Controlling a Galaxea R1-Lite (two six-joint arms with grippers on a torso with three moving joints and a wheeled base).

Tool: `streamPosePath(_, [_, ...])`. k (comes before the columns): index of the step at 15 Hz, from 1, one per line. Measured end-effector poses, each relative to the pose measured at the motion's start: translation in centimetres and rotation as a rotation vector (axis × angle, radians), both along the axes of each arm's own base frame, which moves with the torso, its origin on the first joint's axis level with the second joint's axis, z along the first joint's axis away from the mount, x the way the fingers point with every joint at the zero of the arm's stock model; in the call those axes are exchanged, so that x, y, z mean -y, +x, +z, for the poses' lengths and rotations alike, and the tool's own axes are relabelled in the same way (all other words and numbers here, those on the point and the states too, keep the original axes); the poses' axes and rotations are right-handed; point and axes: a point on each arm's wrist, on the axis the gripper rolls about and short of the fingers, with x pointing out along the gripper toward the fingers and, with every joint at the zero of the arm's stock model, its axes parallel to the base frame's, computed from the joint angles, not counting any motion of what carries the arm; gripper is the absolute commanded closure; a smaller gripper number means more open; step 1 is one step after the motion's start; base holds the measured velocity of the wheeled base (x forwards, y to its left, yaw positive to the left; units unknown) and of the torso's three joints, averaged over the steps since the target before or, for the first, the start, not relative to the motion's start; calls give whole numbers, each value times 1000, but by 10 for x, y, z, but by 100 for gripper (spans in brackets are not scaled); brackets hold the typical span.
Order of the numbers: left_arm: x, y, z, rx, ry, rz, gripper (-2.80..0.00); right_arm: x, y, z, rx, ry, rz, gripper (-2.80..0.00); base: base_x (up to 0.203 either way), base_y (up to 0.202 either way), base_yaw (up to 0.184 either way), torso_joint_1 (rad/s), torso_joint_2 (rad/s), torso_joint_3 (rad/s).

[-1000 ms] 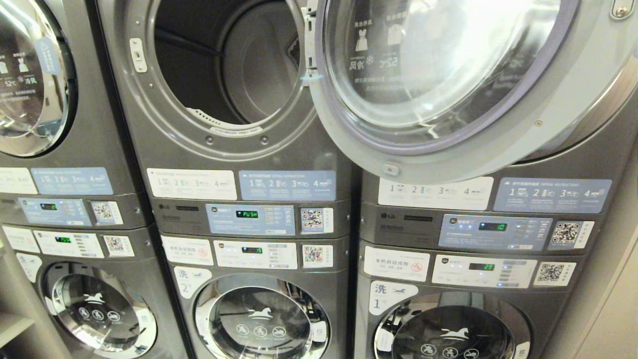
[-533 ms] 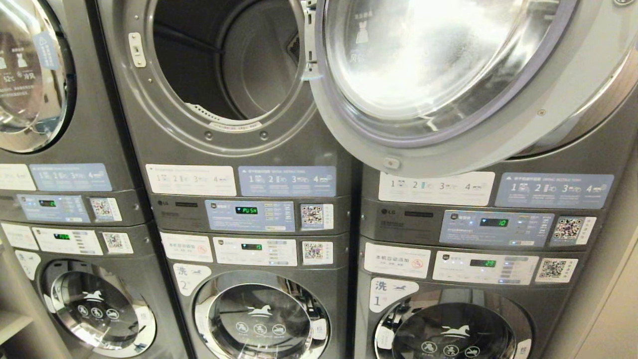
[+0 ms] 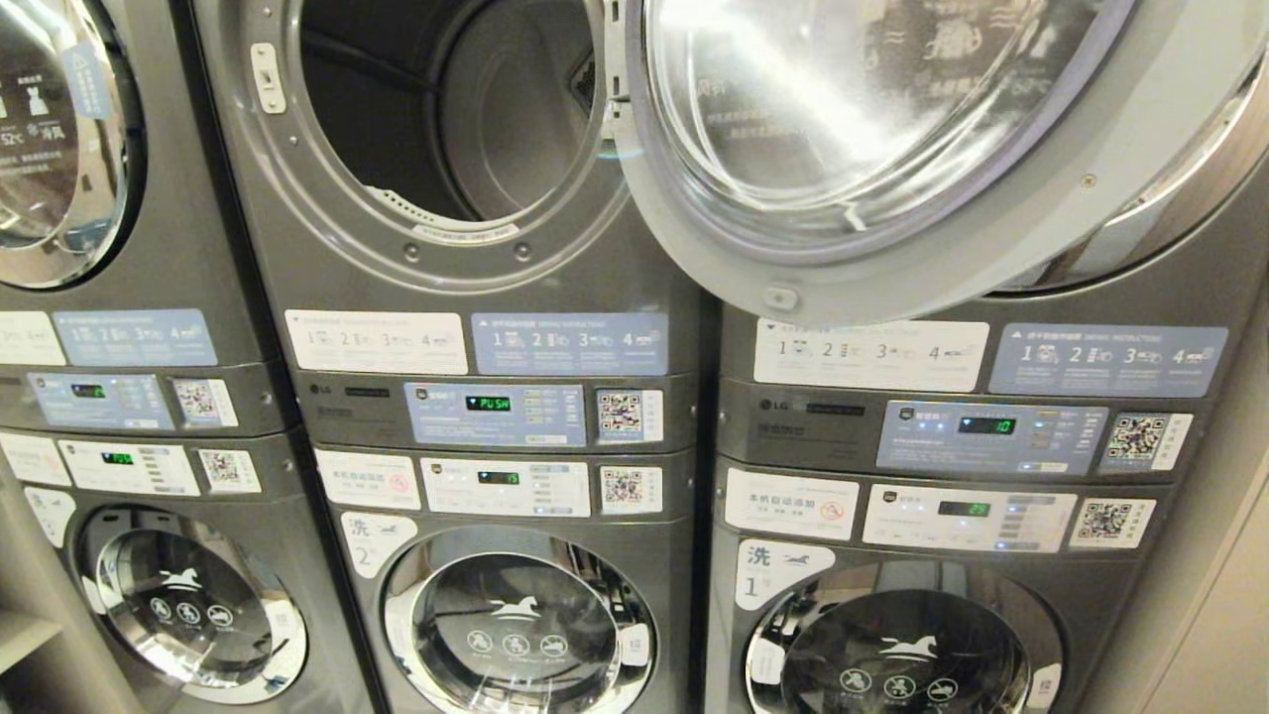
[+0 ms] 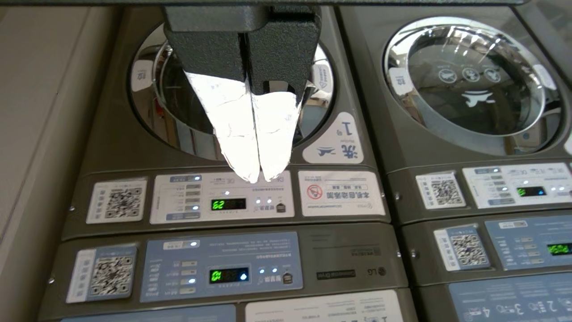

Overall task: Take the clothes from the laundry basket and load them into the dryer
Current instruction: Take the clothes out of the basket

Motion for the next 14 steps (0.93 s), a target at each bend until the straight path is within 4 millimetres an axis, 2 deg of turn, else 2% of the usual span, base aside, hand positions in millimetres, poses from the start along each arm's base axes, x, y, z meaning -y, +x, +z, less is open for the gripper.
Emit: streamPosePath(14, [0,0,0,6,0,0,0,0,0,0,0,-4,0,0,0,0,0,-146,322,175])
